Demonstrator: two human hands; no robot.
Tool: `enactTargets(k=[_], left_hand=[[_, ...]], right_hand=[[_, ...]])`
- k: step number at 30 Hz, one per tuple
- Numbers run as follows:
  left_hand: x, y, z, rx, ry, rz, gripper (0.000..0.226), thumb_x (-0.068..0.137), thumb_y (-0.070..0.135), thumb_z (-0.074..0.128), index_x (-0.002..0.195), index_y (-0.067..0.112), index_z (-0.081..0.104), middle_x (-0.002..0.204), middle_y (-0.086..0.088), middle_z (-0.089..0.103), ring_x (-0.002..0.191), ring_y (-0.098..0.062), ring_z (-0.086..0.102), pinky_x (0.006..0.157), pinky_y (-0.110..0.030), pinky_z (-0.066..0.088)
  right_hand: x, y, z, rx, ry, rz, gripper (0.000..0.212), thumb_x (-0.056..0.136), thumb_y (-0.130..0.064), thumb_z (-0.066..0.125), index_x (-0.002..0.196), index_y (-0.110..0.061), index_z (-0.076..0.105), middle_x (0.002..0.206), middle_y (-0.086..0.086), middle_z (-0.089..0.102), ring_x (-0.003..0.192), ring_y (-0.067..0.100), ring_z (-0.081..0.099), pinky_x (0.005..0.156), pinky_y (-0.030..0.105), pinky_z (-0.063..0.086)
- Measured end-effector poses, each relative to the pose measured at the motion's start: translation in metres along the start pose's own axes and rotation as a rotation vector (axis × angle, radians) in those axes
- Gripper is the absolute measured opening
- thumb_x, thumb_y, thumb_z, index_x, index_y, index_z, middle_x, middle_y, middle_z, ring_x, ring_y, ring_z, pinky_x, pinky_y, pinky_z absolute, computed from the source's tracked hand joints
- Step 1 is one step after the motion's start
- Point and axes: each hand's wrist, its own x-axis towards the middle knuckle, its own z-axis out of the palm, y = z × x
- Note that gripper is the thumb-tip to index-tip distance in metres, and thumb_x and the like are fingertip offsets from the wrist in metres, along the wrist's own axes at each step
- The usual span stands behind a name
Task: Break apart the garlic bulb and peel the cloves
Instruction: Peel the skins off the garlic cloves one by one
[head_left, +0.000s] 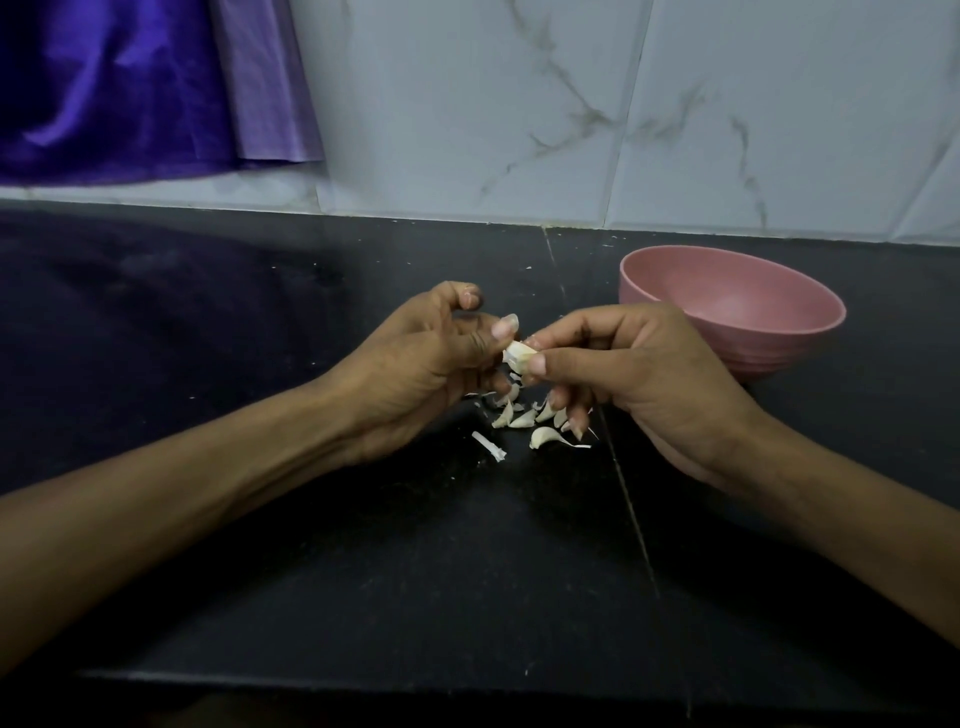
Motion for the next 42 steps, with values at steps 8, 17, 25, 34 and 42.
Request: enactTargets(k=[8, 17, 25, 34, 42], left_hand=[[-0.002, 0.0, 0.005, 0.016, 0.044, 0.018, 0.032, 0.075, 0.009, 0.061, 0.087, 0.016, 0.031, 0.073, -0.009, 0.06, 0.067, -0.02, 0.057, 0.055, -0.022, 0.05], [-0.001, -0.006, 0.009, 0.018, 0.114, -0.033, 0.028, 0.084, 0.004, 0.059, 0.085, 0.016, 0.034, 0.076, -0.011, 0.055, 0.066, -0.017, 0.047, 0.055, -0.023, 0.049], [-0.003, -0.009, 0.009, 0.434, 0.175, 0.2, 0.037, 0.087, 0.0, 0.064, 0.085, 0.016, 0.031, 0.078, -0.015, 0.06, 0.057, -0.025, 0.052, 0.052, -0.027, 0.049], [-0.008, -0.006, 0.011, 0.66, 0.127, 0.365, 0.035, 0.081, 0.019, 0.069, 0.083, 0.023, 0.034, 0.075, 0.004, 0.061, 0.064, -0.016, 0.053, 0.062, -0.041, 0.049], [-0.005, -0.006, 0.008, 0.575, 0.126, 0.399, 0.034, 0.082, 0.014, 0.068, 0.083, 0.02, 0.034, 0.075, 0.002, 0.06, 0.065, -0.016, 0.056, 0.059, -0.029, 0.05]], right_hand=[[-0.001, -0.001, 0.001, -0.017, 0.026, -0.013, 0.012, 0.071, -0.009, 0.077, 0.08, -0.001, 0.075, 0.068, 0.011, 0.069, 0.052, 0.013, 0.057, 0.043, 0.022, 0.048], [-0.006, -0.002, 0.006, -0.443, 0.133, -0.256, 0.006, 0.08, -0.004, 0.078, 0.079, -0.009, 0.078, 0.055, -0.006, 0.067, 0.042, 0.001, 0.058, 0.046, 0.013, 0.045], [-0.001, 0.002, 0.002, -0.408, 0.144, -0.154, 0.01, 0.081, -0.012, 0.078, 0.072, -0.015, 0.074, 0.055, -0.002, 0.067, 0.049, 0.013, 0.066, 0.044, 0.024, 0.051], [0.003, 0.003, -0.002, -0.319, 0.194, -0.068, 0.014, 0.076, -0.023, 0.081, 0.072, -0.012, 0.074, 0.053, 0.007, 0.066, 0.042, 0.017, 0.06, 0.041, 0.024, 0.046], [-0.001, 0.001, 0.001, -0.434, 0.18, -0.156, 0.008, 0.081, -0.02, 0.078, 0.075, -0.017, 0.075, 0.056, -0.003, 0.068, 0.046, 0.009, 0.064, 0.042, 0.019, 0.048]])
